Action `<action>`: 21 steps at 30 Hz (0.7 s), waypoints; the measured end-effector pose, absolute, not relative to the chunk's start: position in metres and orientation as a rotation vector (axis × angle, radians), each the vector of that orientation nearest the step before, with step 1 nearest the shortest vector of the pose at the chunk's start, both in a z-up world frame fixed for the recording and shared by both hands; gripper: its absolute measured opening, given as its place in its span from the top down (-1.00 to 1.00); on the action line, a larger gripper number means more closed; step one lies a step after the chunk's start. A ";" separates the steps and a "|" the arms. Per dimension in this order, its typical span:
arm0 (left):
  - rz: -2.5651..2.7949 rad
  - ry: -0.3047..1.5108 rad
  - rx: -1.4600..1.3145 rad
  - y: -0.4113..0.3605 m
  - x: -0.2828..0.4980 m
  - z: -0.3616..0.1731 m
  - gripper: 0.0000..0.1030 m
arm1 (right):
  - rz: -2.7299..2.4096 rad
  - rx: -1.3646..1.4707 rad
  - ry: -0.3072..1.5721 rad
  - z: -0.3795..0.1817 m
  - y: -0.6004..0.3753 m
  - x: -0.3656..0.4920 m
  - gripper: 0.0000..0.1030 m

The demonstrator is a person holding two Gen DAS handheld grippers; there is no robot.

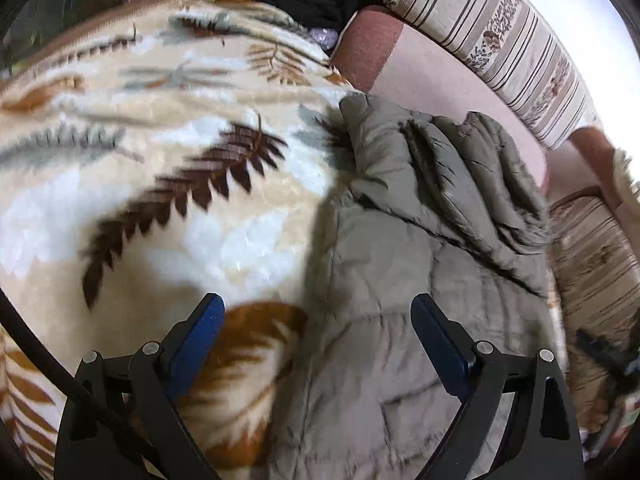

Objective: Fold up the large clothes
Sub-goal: 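Release the hood with the right tool and reposition both tools over the coat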

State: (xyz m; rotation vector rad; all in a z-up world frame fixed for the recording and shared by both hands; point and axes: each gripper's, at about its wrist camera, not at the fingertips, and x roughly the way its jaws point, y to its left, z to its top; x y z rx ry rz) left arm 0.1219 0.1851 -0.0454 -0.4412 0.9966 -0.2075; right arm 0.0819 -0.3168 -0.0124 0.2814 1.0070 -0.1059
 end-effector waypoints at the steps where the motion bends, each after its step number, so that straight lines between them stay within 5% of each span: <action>1: -0.223 1.012 -0.461 0.186 0.119 -0.048 -0.82 | -0.124 0.305 1.012 -0.017 -0.335 0.072 -0.58; 8: -0.299 1.132 -0.527 0.187 0.117 -0.071 -0.82 | -0.225 0.535 1.005 -0.053 -0.430 0.016 -0.58; 21: -0.497 1.179 -0.564 0.163 0.090 -0.078 -0.81 | -0.039 0.668 1.030 -0.096 -0.433 0.019 -0.61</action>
